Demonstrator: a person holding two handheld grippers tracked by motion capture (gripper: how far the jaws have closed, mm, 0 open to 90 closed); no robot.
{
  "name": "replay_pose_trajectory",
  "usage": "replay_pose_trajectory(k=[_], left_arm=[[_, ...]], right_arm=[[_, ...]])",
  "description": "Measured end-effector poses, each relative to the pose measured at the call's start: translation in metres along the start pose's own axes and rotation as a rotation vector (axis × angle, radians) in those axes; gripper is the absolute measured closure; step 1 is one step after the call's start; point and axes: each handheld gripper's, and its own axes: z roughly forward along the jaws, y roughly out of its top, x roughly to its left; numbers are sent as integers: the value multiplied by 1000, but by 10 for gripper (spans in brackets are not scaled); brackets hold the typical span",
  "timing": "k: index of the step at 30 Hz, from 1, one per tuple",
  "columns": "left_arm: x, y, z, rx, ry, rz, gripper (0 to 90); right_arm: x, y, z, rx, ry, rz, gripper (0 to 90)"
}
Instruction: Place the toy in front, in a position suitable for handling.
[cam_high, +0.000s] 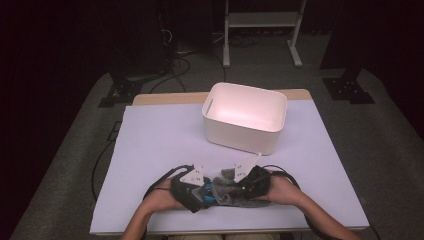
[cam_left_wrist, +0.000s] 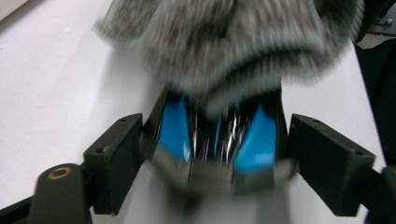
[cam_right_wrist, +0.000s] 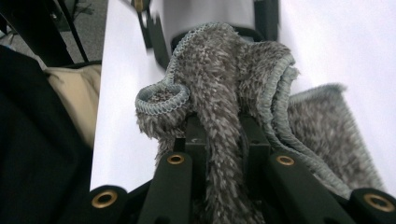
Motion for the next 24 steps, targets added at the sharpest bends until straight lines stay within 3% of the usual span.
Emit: replay_pose_trajectory(k=[5,13,16,19,22,24], left_arm=[[1,-1,1,8,6,-3,201],[2,-5,1,0,-3,-21,200],[1,-8,4,29,0,-8,199],[1,-8,4,29,1,-10,204],[2,-9,3,-2,-30,-57,213],[2,-9,3,-7,-41,-64,222]], right_arm=[[-1,5,6,-5,12,-6,768],[-2,-25,-8,9,-5,58,767],[-3,-32,-12,13,-13,72,766],[-3,-29,-12,27,-18,53,766],[-1,-20,-10,17,-9,41,766],[0,-10,-6,11,2,19,765]])
